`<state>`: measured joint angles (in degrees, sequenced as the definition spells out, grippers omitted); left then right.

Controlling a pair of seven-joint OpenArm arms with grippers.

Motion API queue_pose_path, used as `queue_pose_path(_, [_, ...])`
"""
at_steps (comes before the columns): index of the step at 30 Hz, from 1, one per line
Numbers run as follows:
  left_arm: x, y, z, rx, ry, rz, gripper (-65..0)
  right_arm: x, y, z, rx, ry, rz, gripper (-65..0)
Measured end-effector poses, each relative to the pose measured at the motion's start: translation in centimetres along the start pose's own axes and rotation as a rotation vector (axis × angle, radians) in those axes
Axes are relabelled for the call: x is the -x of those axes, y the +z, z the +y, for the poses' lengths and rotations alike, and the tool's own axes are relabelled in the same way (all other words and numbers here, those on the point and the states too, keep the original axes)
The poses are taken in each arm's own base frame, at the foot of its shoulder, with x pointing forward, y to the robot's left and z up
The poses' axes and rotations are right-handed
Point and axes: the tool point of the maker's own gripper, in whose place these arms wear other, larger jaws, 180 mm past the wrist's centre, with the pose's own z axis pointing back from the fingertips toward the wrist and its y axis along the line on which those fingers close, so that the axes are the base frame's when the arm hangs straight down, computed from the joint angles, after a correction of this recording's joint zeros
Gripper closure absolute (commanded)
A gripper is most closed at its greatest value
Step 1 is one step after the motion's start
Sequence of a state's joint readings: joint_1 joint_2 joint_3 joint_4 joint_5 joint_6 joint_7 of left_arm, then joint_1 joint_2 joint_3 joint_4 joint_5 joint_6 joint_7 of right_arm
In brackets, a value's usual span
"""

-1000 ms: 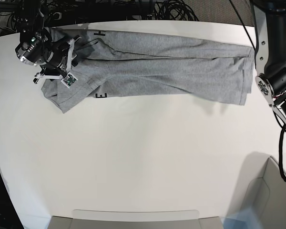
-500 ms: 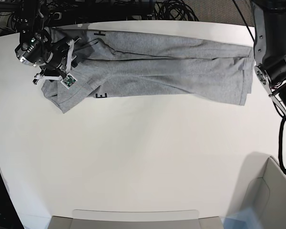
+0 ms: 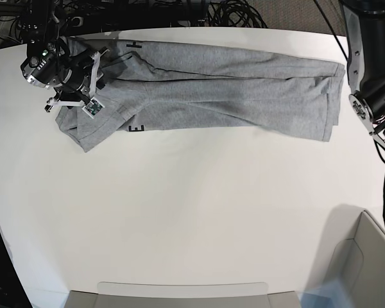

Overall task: Fold the T-shirt properly
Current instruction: 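Release the shirt with the left gripper and lift it away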

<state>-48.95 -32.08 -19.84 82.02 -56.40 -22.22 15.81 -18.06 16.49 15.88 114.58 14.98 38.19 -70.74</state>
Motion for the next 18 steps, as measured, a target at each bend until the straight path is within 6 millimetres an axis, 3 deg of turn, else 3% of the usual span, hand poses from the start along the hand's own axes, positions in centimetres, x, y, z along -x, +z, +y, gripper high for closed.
queue_pose_path(7, [0.0, -0.4, -3.2, 0.096, -0.105, 0.099, -30.4, 0.0, 0.0, 0.1, -0.002, 0.002, 0.0, -22.4])
queue_pose_path(12, [2.9, 0.0, -3.7, 0.122, -0.158, 0.241, -30.4, 0.0, 0.0, 0.1, -0.003, 0.001, 0.0, -22.4])
queue_pose_path(15, [6.3, 2.4, -2.7, 0.112, -0.211, 0.427, -30.4, 0.2, 0.0, 0.1, -0.002, 0.0, 0.004, -22.4])
queue_pose_path(18, [10.2, 7.1, -0.2, 0.054, -0.269, 0.69, -30.4, 0.2, 0.0, 0.0, 0.001, 0.002, 0.006, -22.4])
